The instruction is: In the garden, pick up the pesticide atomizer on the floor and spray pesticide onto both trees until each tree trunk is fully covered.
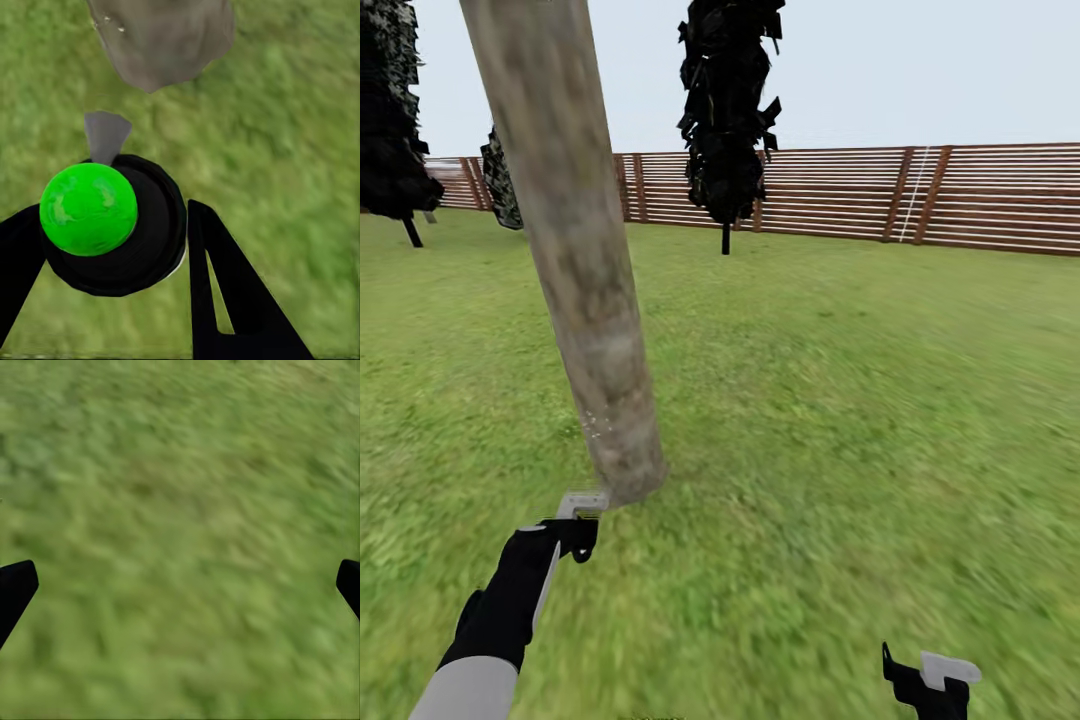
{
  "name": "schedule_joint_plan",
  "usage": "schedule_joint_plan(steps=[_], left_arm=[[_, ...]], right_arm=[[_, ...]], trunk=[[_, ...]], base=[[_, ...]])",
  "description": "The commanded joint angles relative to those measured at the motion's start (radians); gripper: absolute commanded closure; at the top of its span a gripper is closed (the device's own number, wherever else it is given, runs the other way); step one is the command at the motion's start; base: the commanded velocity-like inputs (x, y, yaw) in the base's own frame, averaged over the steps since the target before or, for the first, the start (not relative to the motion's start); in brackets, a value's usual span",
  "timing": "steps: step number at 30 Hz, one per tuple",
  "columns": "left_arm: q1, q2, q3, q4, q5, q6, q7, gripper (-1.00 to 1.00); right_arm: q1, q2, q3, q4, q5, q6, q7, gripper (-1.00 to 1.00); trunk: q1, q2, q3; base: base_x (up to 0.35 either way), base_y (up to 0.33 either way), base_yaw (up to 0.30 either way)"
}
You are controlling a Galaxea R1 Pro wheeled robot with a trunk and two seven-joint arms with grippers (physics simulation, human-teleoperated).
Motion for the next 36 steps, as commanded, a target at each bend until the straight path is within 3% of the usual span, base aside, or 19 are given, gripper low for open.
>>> schedule_joint_plan(steps=[1, 4, 8, 10, 15, 23, 26, 28, 30, 32, 33, 34, 36], left_arm=[[-0.001, -0.001, 0.004, 0.013, -0.011, 0.001, -0.009, 1.0], [-0.001, 0.003, 0.004, 0.08, -0.01, -0.011, -0.005, 1.0], [-0.001, 0.006, 0.024, 0.141, -0.01, -0.117, 0.044, 1.0], [-0.002, 0.006, 0.039, 0.147, -0.008, -0.137, 0.062, 1.0], [-0.002, 0.006, 0.056, 0.204, -0.007, -0.153, 0.075, 1.0], [-0.001, 0.009, 0.054, 0.217, -0.011, -0.154, 0.075, 1.0], [0.013, 0.015, 0.054, 0.218, -0.011, -0.153, 0.075, 1.0], [0.036, 0.032, 0.056, 0.217, -0.011, -0.154, 0.075, 1.0], [0.063, 0.064, 0.102, 0.217, -0.009, -0.154, 0.074, 1.0], [0.07, 0.067, 0.143, 0.222, -0.009, -0.157, 0.073, 1.0], [0.073, 0.051, 0.158, 0.272, -0.01, -0.163, 0.072, 1.0], [0.073, 0.024, 0.129, 0.283, -0.012, -0.183, 0.072, 1.0], [0.072, 0.019, 0.089, 0.281, -0.014, -0.191, 0.074, 1.0]], right_arm=[[0.0, 0.0, -0.002, 0.001, 0.002, -0.003, -0.001, -1.0], [0.0, 0.0, -0.001, 0.001, 0.002, -0.003, -0.001, -1.0], [0.0, -0.001, -0.002, 0.001, 0.002, -0.003, -0.001, -1.0], [0.0, -0.002, -0.002, 0.001, 0.002, -0.003, -0.001, -1.0], [0.0, -0.003, -0.002, 0.002, 0.002, -0.003, -0.001, -1.0], [0.0, -0.003, -0.002, 0.001, 0.002, -0.003, -0.001, -1.0], [0.0, -0.003, -0.002, 0.001, 0.002, -0.003, -0.001, -1.0], [0.0, -0.003, -0.002, 0.001, 0.002, -0.003, -0.001, -1.0], [0.0, -0.003, -0.002, 0.001, 0.002, -0.003, -0.001, -1.0], [0.0, -0.003, -0.002, 0.001, 0.002, -0.003, -0.001, -1.0], [0.0, -0.003, -0.002, 0.001, 0.002, -0.003, -0.001, -1.0], [0.0, -0.003, -0.002, 0.001, 0.002, -0.003, -0.001, -1.0], [0.0, -0.002, -0.002, 0.001, 0.002, -0.003, -0.001, -1.0]], trunk=[[0.0, 0.0, -0.001], [0.0, 0.0, -0.001], [0.0, 0.0, -0.001], [0.0, 0.0, -0.001], [0.0, 0.0, -0.001], [0.0, 0.0, -0.001], [0.0, 0.0, -0.001], [0.0, 0.0, -0.001], [0.0, 0.0, -0.001], [0.0, 0.0, -0.001], [0.0, 0.0, -0.001], [0.0, 0.0, -0.001], [0.0, 0.0, -0.001]], base=[[0.0, -0.271, 0.278], [0.0, -0.272, 0.275], [0.065, -0.266, 0.104], [0.188, -0.218, 0.02], [0.263, -0.162, 0.004], [0.306, -0.082, 0.0], [0.334, -0.003, 0.0], [0.238, -0.001, 0.0], [0.062, 0.0, 0.07], [0.02, 0.0, 0.198], [0.002, 0.0, 0.236], [0.0, 0.0, 0.044], [0.0, 0.0, 0.019]])
